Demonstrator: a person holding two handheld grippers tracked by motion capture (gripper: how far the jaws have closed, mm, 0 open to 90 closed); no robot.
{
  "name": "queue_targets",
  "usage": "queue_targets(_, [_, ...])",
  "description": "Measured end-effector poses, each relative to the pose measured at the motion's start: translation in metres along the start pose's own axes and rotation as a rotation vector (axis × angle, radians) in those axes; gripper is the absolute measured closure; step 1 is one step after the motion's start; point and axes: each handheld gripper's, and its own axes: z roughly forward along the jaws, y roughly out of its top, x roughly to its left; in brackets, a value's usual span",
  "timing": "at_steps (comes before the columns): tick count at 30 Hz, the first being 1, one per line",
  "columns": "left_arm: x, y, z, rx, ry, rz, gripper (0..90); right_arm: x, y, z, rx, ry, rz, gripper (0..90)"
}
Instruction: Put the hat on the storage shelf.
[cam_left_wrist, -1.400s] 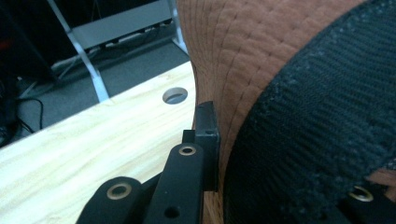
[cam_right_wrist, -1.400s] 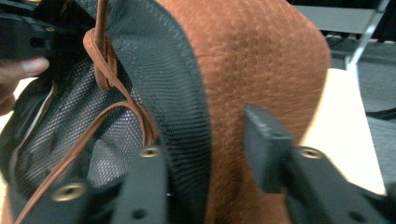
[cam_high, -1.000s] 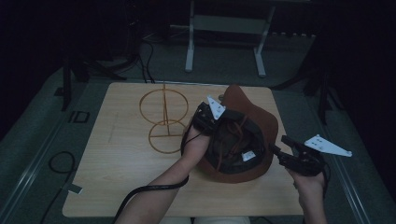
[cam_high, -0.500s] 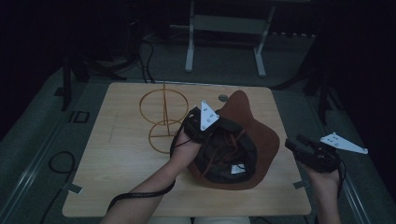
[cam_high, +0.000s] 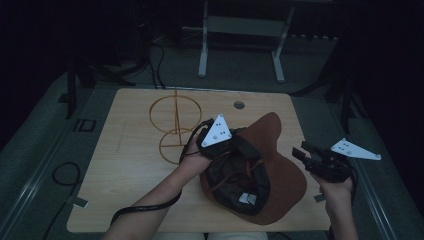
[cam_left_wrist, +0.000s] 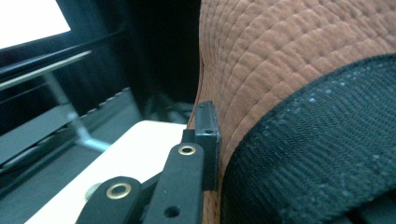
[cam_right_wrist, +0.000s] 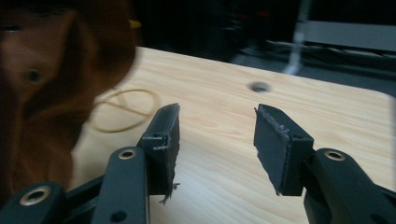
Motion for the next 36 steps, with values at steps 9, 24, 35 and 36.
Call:
queue_targets(9, [-0.012, 0.007, 0.007, -0.067, -0.056, -0.024, 86.8, 0.042, -0.004, 0.020, -0.019, 0.257, -0.112, 46.8])
queue_targets(24, [-0.029, 0.011, 0.016, -0.065, -0.056, -0.036, 86.8, 0.057, 0.009, 0.031, -0.160, 0.416, -0.114, 41.7])
queue_targets(35, [-0.033, 0.010, 0.017, -0.055, -0.057, -0.029, 86.8, 0.052, 0.011, 0.038, -0.181, 0.379, -0.075, 71.7])
queue_targets(36, [-0.033, 0.009, 0.017, -0.055, -0.053, -0.034, 86.7, 0.052, 0.011, 0.038, -0.177, 0.382, -0.065, 72.7])
